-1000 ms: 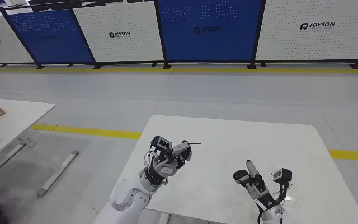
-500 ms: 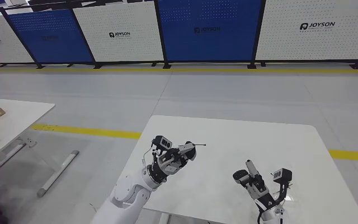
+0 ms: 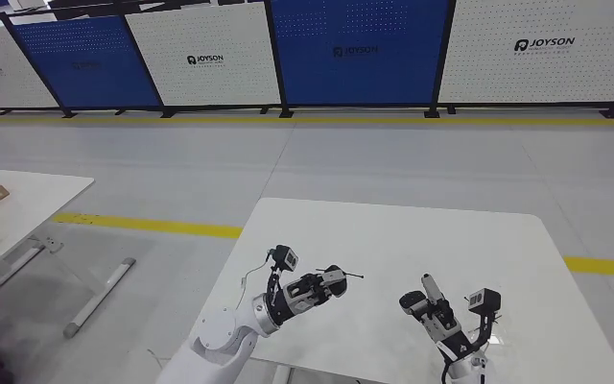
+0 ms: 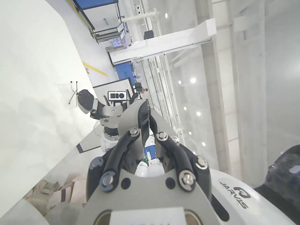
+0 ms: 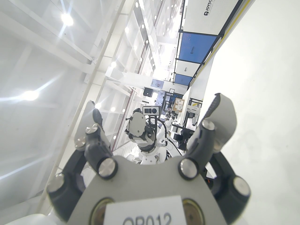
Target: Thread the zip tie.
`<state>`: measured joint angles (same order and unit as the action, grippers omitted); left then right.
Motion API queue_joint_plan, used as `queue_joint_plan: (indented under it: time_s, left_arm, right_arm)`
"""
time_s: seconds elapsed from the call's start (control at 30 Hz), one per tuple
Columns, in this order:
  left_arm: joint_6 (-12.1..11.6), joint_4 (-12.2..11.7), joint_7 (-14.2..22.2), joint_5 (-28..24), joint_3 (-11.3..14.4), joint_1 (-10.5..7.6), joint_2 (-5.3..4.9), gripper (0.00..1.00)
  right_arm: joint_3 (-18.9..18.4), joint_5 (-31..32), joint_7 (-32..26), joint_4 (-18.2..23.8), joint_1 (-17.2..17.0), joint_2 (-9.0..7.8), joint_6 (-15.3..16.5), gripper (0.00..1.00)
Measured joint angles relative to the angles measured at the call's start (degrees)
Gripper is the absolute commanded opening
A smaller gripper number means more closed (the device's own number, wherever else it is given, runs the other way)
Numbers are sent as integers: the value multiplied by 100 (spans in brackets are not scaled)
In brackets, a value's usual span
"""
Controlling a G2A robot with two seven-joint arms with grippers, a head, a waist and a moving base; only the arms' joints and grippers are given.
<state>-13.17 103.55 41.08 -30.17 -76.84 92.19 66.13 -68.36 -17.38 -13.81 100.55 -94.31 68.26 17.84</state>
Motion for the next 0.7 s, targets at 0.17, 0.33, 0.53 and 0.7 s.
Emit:
queue_joint_plan:
  time_s: [0.17, 0.33, 0.53, 0.7]
  left_arm:
    - [-1, 0, -2, -1, -1, 0, 0, 0]
    - [56, -57, -100, 115, 31, -24, -2, 0]
    - [131, -365, -228, 523, 136, -92, -20, 0]
    - [218, -702, -276, 685, 349, -155, -13, 0]
  right_arm:
    - [0, 0, 0, 0, 0, 0, 0, 100]
    - [0, 0, 0, 0, 0, 0, 0, 100]
    - [0, 0, 0, 0, 0, 0, 0, 100]
    - [0, 0, 0, 0, 0, 0, 0, 100]
